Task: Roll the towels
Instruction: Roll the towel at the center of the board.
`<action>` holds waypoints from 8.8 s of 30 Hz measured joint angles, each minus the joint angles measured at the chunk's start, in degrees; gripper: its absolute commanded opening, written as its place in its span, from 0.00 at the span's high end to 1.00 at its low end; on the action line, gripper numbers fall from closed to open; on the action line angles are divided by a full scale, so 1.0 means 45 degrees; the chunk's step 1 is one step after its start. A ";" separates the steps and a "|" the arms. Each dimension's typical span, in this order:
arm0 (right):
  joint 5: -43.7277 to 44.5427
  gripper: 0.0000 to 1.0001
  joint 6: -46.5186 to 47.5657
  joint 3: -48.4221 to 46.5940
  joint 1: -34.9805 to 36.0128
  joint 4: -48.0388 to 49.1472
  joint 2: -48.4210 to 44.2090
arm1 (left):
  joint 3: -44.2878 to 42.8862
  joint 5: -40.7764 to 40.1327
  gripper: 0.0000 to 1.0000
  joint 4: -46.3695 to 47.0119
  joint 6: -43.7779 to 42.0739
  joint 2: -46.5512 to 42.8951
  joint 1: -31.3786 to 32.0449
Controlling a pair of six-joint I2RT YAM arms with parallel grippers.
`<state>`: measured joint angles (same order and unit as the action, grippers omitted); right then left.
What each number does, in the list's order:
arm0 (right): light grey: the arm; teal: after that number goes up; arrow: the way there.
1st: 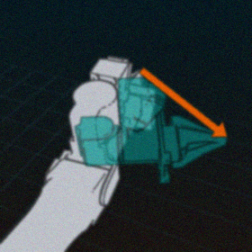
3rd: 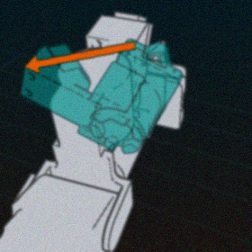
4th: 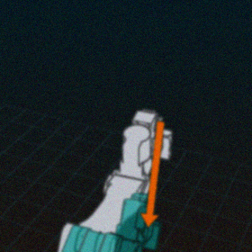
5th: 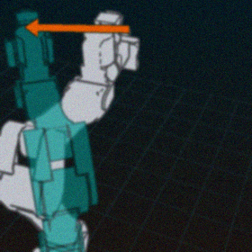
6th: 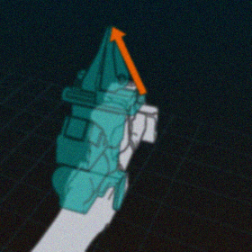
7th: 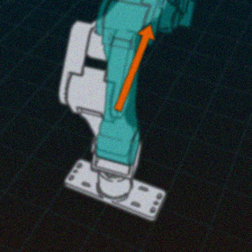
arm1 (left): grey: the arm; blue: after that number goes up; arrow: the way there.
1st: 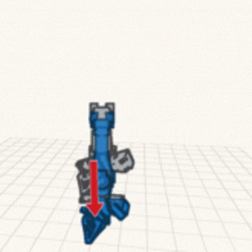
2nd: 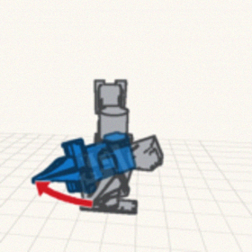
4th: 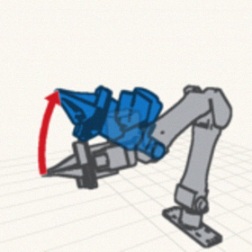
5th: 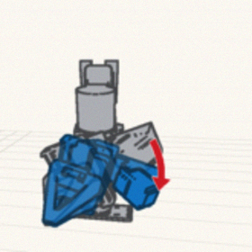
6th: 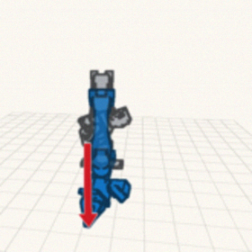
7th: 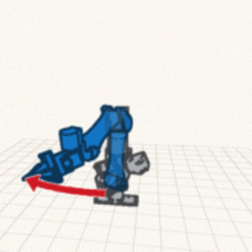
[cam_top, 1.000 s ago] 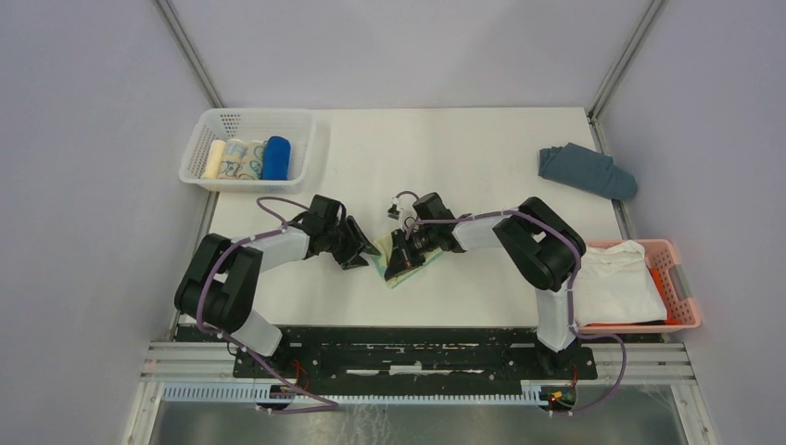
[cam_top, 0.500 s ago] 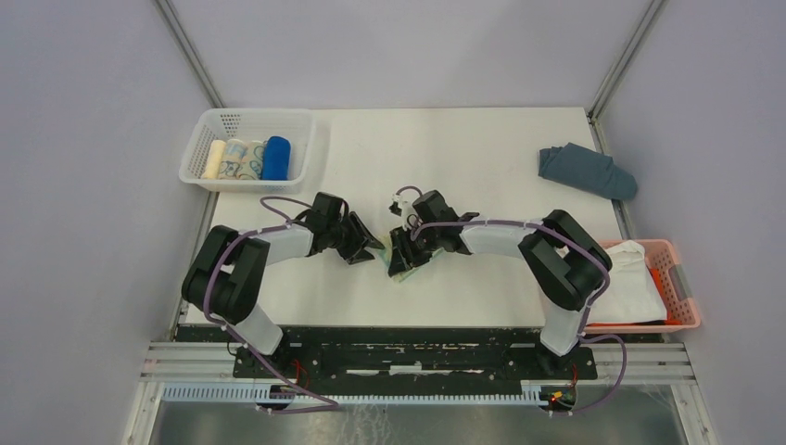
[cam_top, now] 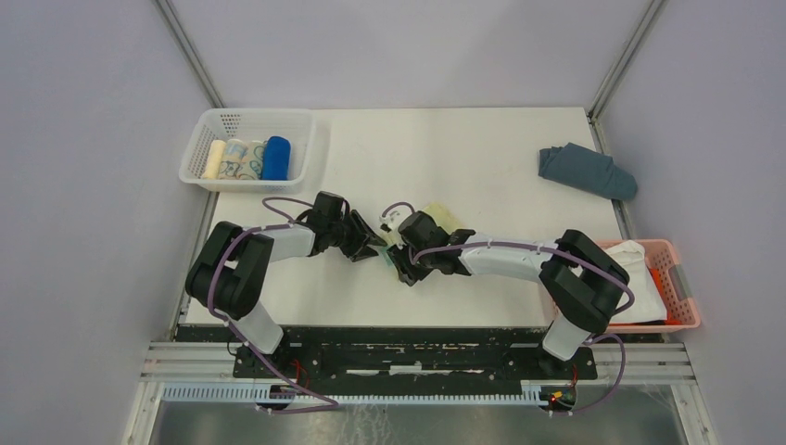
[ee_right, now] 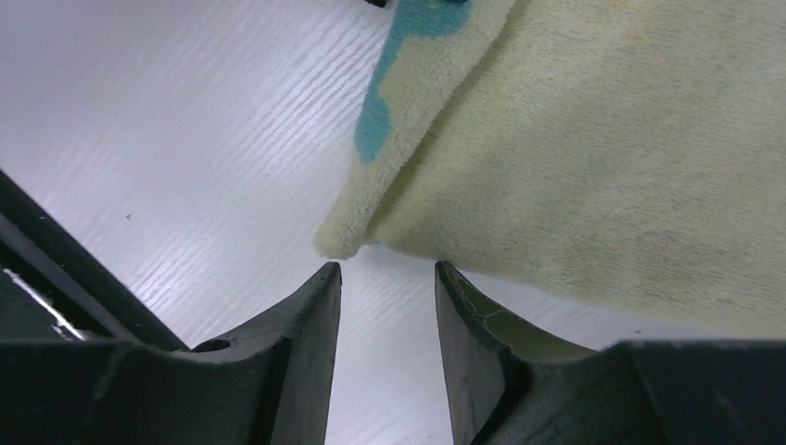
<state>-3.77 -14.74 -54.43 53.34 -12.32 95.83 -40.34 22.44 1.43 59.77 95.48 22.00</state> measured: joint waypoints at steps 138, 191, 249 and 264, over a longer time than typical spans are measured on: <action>0.4337 0.59 -0.0073 -0.0729 0.1549 -0.1700 0.0996 | -0.1049 -0.1530 0.61 -0.1171 -0.0005 0.0335 0.1608; -1.1429 0.99 -0.2914 0.0151 -0.3502 0.3954 0.4255 | 0.0656 -0.1020 0.64 -0.2089 0.0131 -0.1676 0.0136; 0.6572 0.99 0.3186 -0.2040 0.4527 -0.0389 0.2550 | 0.0228 -0.1991 0.87 -0.4177 0.0311 -0.1914 0.0272; -0.4872 1.00 0.0719 -0.0831 -0.0515 0.1229 0.1749 | 0.1360 -0.2531 0.39 -0.4163 0.0340 -0.5115 -0.0699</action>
<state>-25.69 -11.51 -58.17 51.03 -6.79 103.70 -34.22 11.05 -17.30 61.30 72.47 18.85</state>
